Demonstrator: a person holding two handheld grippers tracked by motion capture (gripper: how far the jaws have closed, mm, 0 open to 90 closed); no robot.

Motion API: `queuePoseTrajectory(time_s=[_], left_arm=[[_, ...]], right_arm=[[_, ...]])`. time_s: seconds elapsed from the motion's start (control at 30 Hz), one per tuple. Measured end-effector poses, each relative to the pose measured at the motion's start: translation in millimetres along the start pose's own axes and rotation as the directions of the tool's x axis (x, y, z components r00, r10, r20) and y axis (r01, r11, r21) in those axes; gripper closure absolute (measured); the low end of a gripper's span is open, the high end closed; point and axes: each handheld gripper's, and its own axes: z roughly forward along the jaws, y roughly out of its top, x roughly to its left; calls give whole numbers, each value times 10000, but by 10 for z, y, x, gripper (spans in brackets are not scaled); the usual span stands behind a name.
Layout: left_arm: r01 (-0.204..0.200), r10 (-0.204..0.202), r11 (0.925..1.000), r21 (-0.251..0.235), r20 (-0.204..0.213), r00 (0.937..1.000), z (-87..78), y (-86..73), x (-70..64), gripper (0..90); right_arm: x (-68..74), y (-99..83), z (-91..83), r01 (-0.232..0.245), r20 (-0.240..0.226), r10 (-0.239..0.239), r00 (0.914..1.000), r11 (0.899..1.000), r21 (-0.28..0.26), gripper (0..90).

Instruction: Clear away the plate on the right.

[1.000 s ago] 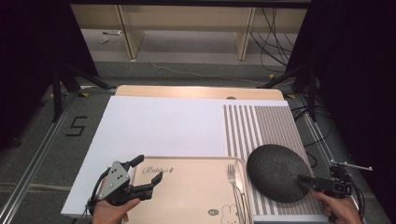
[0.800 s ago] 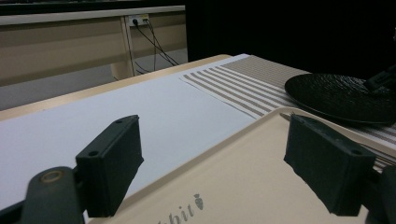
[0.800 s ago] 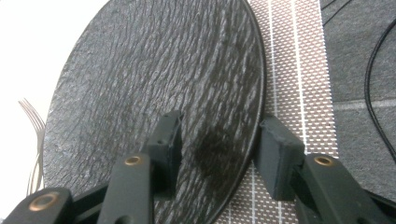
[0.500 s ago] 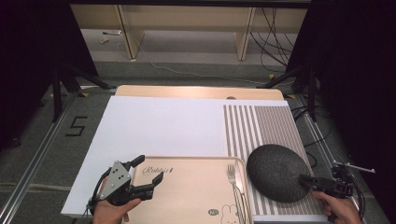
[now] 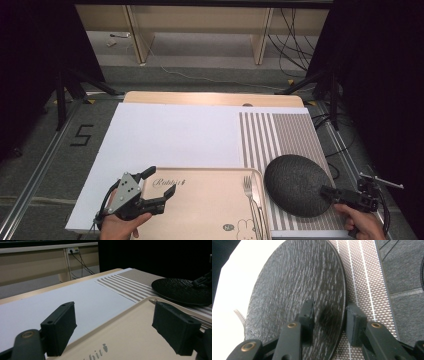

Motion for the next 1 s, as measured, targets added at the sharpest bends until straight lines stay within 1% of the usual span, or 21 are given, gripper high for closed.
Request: queuePoseTrajectory(time_s=[0.1,0.13,0.27,0.4,0.5,0.53,0.6,0.83,0.9,1.0], left_arm=[[-46,46,10000,50,5,10000,6,-2,0,183],[-44,44,10000,54,12,10000,6,-3,-2,183],[-35,35,10000,58,22,10000,12,-2,-2,183],[-19,19,10000,39,23,10000,15,-1,0,183],[-40,40,10000,59,42,10000,17,-3,-1,184],[-28,28,10000,43,37,10000,17,-1,-1,184],[-26,26,10000,43,35,10000,19,-1,-3,185],[-65,65,10000,61,40,10000,18,-1,-3,186],[-35,35,10000,31,19,10000,18,1,-1,186],[-64,64,10000,53,22,10000,18,0,0,187]], right_arm=[[-16,-3,3,-353,-251,352,9991,9994,-57,648],[-19,-1,7,-416,-246,414,9988,9991,-78,648],[-56,-7,14,-510,-422,504,9978,9986,-149,665],[-62,-8,20,-678,-542,667,9963,9975,-191,671],[-68,-7,18,-833,-549,822,9951,9964,-182,698],[-81,-11,27,-772,-506,759,9958,9967,-242,712],[-91,-12,25,-798,-467,786,9958,9965,-239,728],[-127,-8,15,-1172,-726,1151,9907,9928,-251,759],[-133,-6,13,-1350,-856,1319,9876,9903,-322,771],[-131,0,-18,-1451,-1131,1398,9837,9886,-400,794]])
